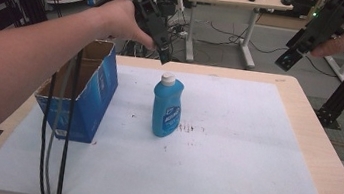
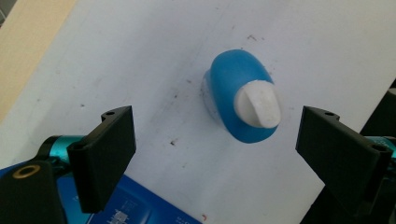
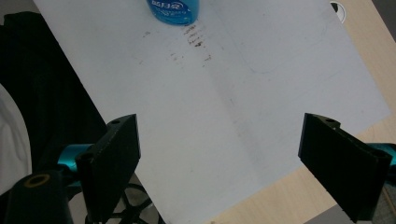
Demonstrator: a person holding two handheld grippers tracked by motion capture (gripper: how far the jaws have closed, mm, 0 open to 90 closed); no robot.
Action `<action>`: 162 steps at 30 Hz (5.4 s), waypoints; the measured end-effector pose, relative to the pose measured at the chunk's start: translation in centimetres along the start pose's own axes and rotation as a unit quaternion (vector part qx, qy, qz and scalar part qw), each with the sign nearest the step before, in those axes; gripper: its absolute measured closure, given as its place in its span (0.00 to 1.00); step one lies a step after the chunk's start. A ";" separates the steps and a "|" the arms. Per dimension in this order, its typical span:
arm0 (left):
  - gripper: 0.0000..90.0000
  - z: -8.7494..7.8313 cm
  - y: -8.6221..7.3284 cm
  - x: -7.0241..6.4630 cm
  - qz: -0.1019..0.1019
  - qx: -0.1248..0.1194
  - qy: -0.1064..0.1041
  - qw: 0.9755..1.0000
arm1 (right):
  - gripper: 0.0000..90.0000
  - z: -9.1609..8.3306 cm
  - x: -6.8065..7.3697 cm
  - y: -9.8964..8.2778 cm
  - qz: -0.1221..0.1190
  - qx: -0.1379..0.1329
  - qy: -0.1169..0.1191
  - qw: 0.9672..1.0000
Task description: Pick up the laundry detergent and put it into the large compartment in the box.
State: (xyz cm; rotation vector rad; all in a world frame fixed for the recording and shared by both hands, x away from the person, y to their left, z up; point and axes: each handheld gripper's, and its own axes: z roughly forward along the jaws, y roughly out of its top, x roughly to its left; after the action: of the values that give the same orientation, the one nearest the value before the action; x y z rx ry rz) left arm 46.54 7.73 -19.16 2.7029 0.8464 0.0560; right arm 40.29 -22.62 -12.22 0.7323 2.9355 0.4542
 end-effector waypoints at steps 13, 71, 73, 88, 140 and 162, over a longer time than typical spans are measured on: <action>0.14 1.2 0.6 -1.4 0.017 0.020 -0.005 1.000 | 0.13 0.1 -0.1 0.0 0.001 -0.001 0.001 1.000; 0.14 8.4 0.8 -3.3 -0.005 0.065 -0.001 0.998 | 0.13 1.3 -0.7 -0.7 0.007 0.003 0.011 1.000; 0.14 8.5 0.8 -3.3 -0.006 0.067 0.001 0.998 | 0.13 1.3 -0.7 -0.7 0.007 0.002 0.011 1.000; 0.14 9.2 0.6 -3.5 -0.018 0.074 0.011 0.997 | 0.13 1.4 -0.7 -0.7 0.007 0.004 0.011 1.000; 0.34 9.3 0.7 -3.1 -0.044 0.080 0.015 0.996 | 0.13 1.6 -0.9 -0.7 0.012 0.004 0.013 1.000; 0.39 9.3 0.7 -3.0 -0.055 0.079 0.020 0.995 | 0.13 1.8 -1.0 -1.0 0.015 0.003 0.015 1.000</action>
State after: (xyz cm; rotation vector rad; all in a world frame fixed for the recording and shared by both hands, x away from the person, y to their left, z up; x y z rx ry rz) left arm 45.64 2.87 -27.64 2.8032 1.0521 0.0190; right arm 41.03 -23.47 -14.20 0.7781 2.9593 0.4629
